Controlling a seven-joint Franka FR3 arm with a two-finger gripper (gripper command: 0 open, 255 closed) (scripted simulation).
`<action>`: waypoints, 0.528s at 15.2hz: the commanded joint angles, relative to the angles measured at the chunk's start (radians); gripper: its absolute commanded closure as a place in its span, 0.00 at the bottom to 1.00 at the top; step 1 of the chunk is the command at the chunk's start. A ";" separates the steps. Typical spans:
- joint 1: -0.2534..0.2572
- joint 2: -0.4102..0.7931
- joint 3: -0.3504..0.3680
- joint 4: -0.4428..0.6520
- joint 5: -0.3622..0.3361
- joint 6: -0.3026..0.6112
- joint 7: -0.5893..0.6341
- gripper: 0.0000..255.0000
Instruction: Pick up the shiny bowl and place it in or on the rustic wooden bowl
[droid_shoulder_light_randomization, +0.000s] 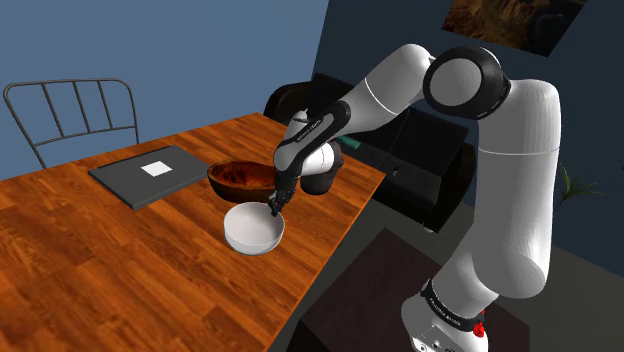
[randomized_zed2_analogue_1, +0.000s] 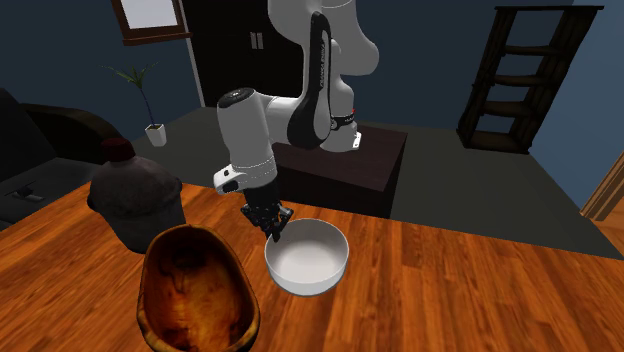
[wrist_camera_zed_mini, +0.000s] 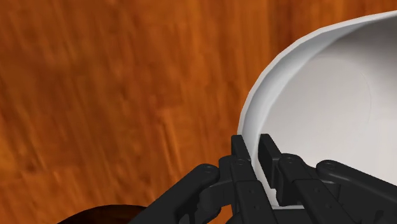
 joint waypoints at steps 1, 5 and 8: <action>0.000 0.000 0.000 0.000 0.000 0.000 0.000 1.00; 0.000 0.000 0.000 0.000 0.000 0.000 0.000 1.00; 0.004 -0.037 -0.006 -0.007 -0.008 -0.029 0.010 1.00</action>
